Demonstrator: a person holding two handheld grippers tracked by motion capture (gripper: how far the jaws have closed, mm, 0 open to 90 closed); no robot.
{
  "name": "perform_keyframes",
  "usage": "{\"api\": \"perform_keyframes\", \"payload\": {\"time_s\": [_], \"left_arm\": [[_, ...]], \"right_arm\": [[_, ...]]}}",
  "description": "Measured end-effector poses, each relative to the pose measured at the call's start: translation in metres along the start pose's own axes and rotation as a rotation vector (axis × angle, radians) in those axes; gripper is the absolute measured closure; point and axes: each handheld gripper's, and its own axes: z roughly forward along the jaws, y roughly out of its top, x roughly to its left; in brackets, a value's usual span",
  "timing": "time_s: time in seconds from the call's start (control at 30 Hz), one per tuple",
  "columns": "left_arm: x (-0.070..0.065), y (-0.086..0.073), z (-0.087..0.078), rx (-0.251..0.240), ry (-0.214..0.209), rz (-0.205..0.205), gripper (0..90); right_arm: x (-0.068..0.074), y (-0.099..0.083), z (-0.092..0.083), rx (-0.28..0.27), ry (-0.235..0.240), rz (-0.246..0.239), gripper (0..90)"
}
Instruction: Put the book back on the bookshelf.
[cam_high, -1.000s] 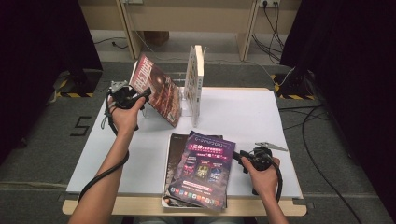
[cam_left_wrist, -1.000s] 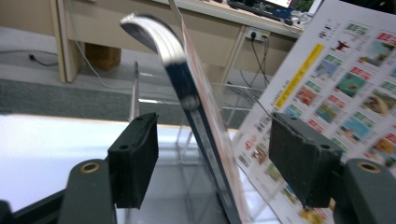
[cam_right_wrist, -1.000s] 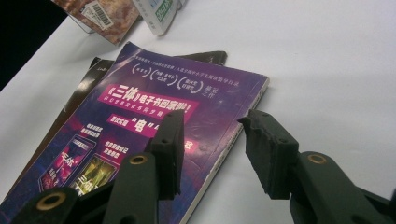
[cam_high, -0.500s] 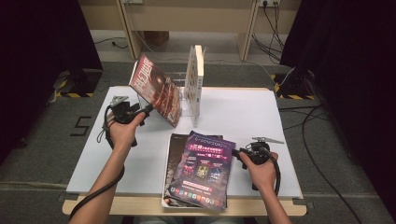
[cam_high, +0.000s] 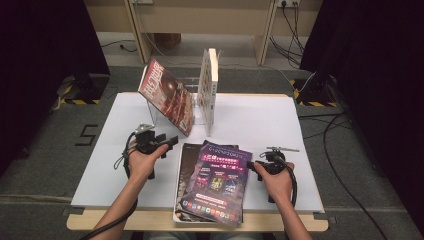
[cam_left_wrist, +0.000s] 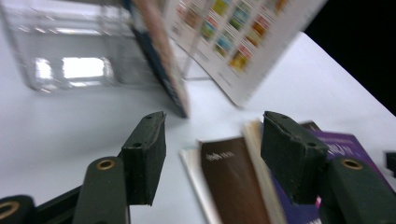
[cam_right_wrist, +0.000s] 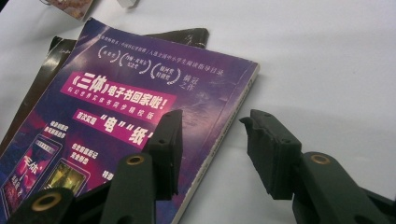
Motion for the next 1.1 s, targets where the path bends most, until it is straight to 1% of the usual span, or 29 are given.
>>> {"api": "perform_keyframes", "payload": {"time_s": [0.03,0.07,0.1,0.13,0.2,0.27,0.33,0.53,0.67,0.73,0.77,0.83,0.87,0.93,0.97,1.0,1.1], "left_arm": [[-0.004,-0.003,0.002,0.013,-0.01,0.01,40.4],[-0.007,-0.005,0.004,0.025,-0.027,0.01,40.5],[-0.01,-0.008,0.006,0.035,-0.036,0.012,40.6],[-0.015,-0.011,0.009,0.05,-0.043,0.027,40.6],[-0.02,-0.017,0.014,0.072,-0.052,0.042,41.2],[-0.023,-0.022,0.02,0.093,-0.063,0.04,41.2],[-0.026,-0.027,0.025,0.112,-0.064,0.046,41.6],[-0.033,-0.041,0.035,0.172,-0.088,0.055,43.8],[-0.036,-0.044,0.04,0.188,-0.105,0.061,46.9],[-0.037,-0.046,0.041,0.202,-0.106,0.067,48.4],[-0.037,-0.047,0.042,0.208,-0.105,0.07,49.0],[-0.037,-0.049,0.042,0.217,-0.102,0.073,49.7],[-0.037,-0.05,0.042,0.216,-0.103,0.073,50.2],[-0.037,-0.05,0.042,0.216,-0.106,0.071,51.0],[-0.038,-0.05,0.042,0.216,-0.108,0.068,51.6],[-0.038,-0.051,0.042,0.217,-0.109,0.07,51.9],[-0.04,-0.051,0.042,0.223,-0.117,0.073,53.0]], "right_arm": [[0.0,0.0,0.001,0.004,0.001,0.002,56.0],[0.0,0.001,0.002,0.007,0.0,-0.003,55.9],[0.0,0.001,0.003,0.008,0.001,0.001,55.8],[0.0,0.002,0.004,0.01,0.001,0.002,55.7],[-0.001,0.003,0.005,0.016,0.001,0.015,55.6],[-0.002,0.003,0.006,0.018,-0.002,0.013,55.6],[-0.003,0.004,0.008,0.023,-0.002,0.019,55.5],[-0.005,0.006,0.011,0.034,-0.001,0.028,55.1],[-0.005,0.009,0.014,0.042,0.004,0.033,54.9],[-0.005,0.011,0.015,0.048,0.007,0.039,54.8],[-0.005,0.012,0.016,0.045,0.008,0.032,54.8],[-0.004,0.013,0.017,0.052,0.004,0.036,54.7],[-0.004,0.013,0.017,0.048,0.005,0.029,54.7],[-0.004,0.014,0.018,0.05,0.008,0.034,54.7],[-0.002,0.014,0.018,0.057,0.008,0.055,54.7],[-0.004,0.014,0.018,0.054,0.008,0.04,54.7],[-0.004,0.016,0.019,0.06,0.013,0.046,54.6]]}}
